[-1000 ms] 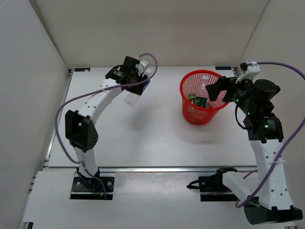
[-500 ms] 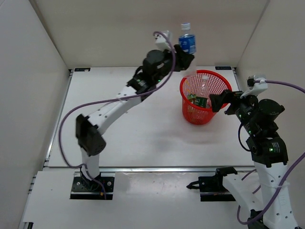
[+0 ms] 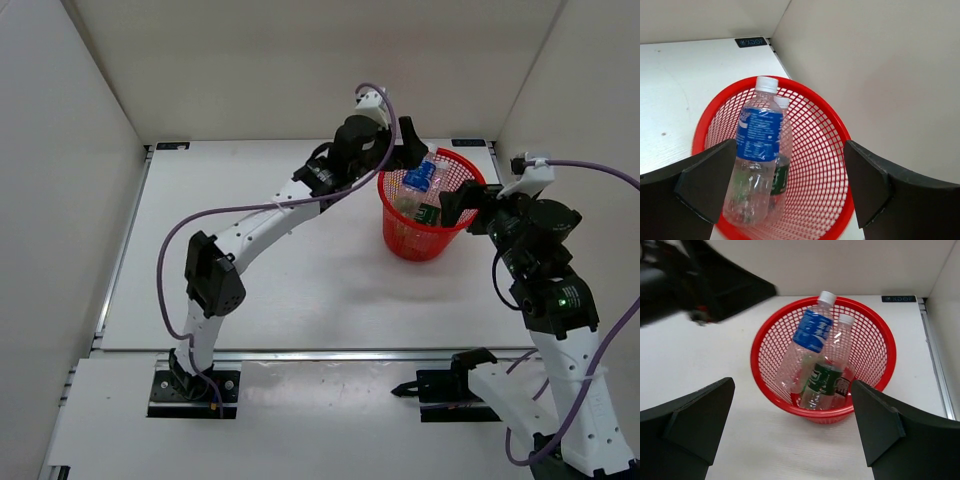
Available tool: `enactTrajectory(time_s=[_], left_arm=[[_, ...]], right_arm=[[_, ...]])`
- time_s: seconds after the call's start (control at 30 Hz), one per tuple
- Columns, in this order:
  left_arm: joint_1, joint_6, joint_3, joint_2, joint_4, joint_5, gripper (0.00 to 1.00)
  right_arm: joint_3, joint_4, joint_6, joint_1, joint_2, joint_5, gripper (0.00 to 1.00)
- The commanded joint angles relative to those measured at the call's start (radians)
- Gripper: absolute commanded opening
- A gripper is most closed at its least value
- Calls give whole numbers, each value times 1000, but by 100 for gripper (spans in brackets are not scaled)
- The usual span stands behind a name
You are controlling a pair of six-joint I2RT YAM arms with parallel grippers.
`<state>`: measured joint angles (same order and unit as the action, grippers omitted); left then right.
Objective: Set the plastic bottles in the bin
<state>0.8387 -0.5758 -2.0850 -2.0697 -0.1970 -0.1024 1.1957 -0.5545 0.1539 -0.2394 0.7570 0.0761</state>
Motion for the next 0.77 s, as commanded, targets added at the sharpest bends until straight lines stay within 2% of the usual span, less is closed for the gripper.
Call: enactTrajectory(time_s=[0.0,0.1,0.2,0.27,0.3,0.37,0.43,0.5,0.73], left_arm=[[-38,40,-101,186,-192,55,99],[-97,41,-26,317,-454,-28,98],[-231,4,212,519,-701,-152,99],[-324,-30,390,664,-824,-252,99],[-402,-44,496,762,-901,-275,98],[-623,-30,644,943,-994,-273,99],[-712,-3,794,1058,-1077,-353,98],[-711,-9,839,1119,-1119,-397,99],[-655,-38,845,1132,-1107,-333,99]], right_arm=[[16,-16,13,55,45,28,99],[53,-108,19,182,108,-65,100],[61,-214,39,348,160,-151,99],[45,-283,35,380,171,-90,99],[51,-301,18,373,180,-6,99],[71,-387,21,403,203,117,99],[77,-418,9,467,212,76,99],[47,-404,25,482,199,86,99],[59,-413,44,496,179,65,99]])
